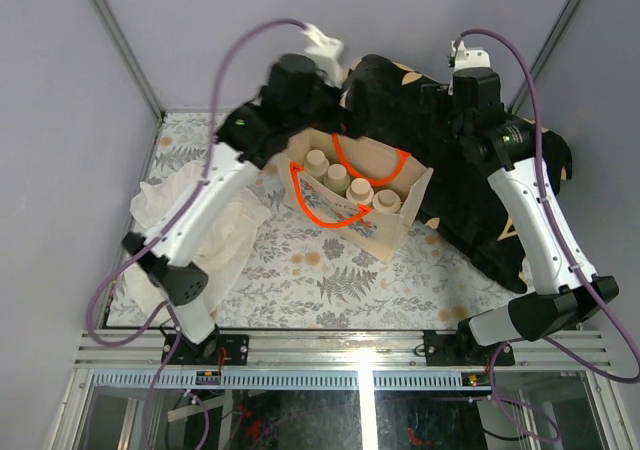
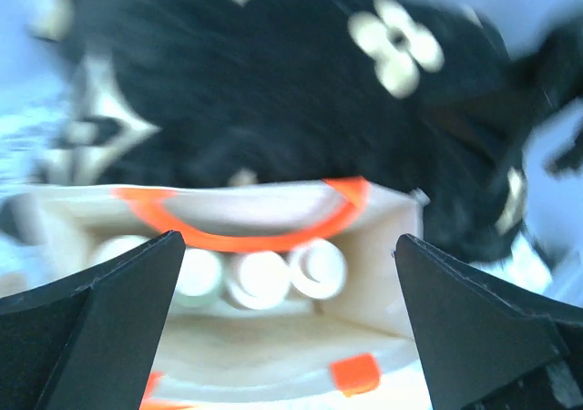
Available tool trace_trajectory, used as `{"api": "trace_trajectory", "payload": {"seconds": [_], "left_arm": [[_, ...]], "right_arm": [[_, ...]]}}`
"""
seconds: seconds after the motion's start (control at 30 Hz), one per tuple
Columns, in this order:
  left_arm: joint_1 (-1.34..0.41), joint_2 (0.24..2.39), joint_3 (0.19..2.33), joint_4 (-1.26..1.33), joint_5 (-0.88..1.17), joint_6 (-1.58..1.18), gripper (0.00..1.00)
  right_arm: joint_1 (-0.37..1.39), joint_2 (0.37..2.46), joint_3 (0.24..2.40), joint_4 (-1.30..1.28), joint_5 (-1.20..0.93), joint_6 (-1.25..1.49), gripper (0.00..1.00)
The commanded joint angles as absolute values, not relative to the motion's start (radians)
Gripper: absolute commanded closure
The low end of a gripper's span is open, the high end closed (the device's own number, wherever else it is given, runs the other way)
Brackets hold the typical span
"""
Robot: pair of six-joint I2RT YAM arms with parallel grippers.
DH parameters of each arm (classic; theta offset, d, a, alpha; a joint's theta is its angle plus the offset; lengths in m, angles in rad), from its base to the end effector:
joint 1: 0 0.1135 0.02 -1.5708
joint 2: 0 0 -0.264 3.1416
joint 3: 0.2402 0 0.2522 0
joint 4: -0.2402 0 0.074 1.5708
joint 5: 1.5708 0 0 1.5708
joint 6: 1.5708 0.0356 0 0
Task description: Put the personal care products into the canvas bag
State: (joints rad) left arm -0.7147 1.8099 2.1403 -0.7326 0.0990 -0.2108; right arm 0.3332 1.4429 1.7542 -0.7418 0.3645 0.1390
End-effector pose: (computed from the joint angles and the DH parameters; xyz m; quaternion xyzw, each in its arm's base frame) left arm 0.2964 -0.2618 0.4634 0.2341 0.8000 -0.2829 0.4746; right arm 0.2863 0.0857 0.4627 0.0171 0.8335 -0.0242 0.5518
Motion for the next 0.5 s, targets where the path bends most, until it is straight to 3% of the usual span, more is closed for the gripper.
{"api": "trace_trajectory", "payload": {"seconds": [0.0,0.27,0.47], "left_arm": [[-0.552,1.692,2.066,-0.693,-0.135,-0.296,0.00],[-0.288,1.585,1.891,-0.704,-0.125,-0.302,0.00],[-0.273,1.596,1.859,-0.745,-0.201,-0.324,0.00]], "right_arm": [[0.329,1.422,1.730,-0.650,0.342,0.098,0.01],[0.330,1.398,1.620,-0.563,0.363,0.067,0.01],[0.329,1.420,1.636,-0.565,0.383,0.052,0.01]]}}
